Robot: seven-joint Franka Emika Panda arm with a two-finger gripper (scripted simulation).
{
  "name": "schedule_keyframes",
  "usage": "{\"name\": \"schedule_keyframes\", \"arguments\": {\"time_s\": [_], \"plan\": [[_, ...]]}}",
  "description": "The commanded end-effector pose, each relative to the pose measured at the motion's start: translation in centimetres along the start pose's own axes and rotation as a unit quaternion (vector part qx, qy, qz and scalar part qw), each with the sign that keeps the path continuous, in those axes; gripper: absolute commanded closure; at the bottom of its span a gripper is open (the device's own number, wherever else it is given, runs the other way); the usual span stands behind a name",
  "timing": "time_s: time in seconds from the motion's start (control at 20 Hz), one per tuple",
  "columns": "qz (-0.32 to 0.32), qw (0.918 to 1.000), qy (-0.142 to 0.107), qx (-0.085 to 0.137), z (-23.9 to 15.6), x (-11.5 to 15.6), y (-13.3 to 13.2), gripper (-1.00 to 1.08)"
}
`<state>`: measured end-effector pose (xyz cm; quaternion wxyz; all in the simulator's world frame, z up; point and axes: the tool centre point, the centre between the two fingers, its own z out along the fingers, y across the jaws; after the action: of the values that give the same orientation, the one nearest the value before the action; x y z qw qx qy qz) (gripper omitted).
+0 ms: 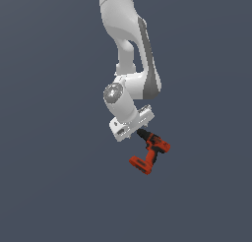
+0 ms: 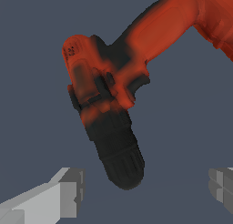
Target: Pick up the object and move it to a goal position.
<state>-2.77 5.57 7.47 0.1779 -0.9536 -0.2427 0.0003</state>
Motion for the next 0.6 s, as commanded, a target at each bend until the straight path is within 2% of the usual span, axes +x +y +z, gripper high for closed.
{"name": "schedule_keyframes", "arguments": {"time_s": [0.0, 0.55], "plan": [[-0.02, 0.9997, 0.009, 0.014, 0.6, 0.0, -0.2, -1.0], [-0.096, 0.9918, 0.056, 0.063, 2.4, 0.3, -1.2, -1.0]]}}
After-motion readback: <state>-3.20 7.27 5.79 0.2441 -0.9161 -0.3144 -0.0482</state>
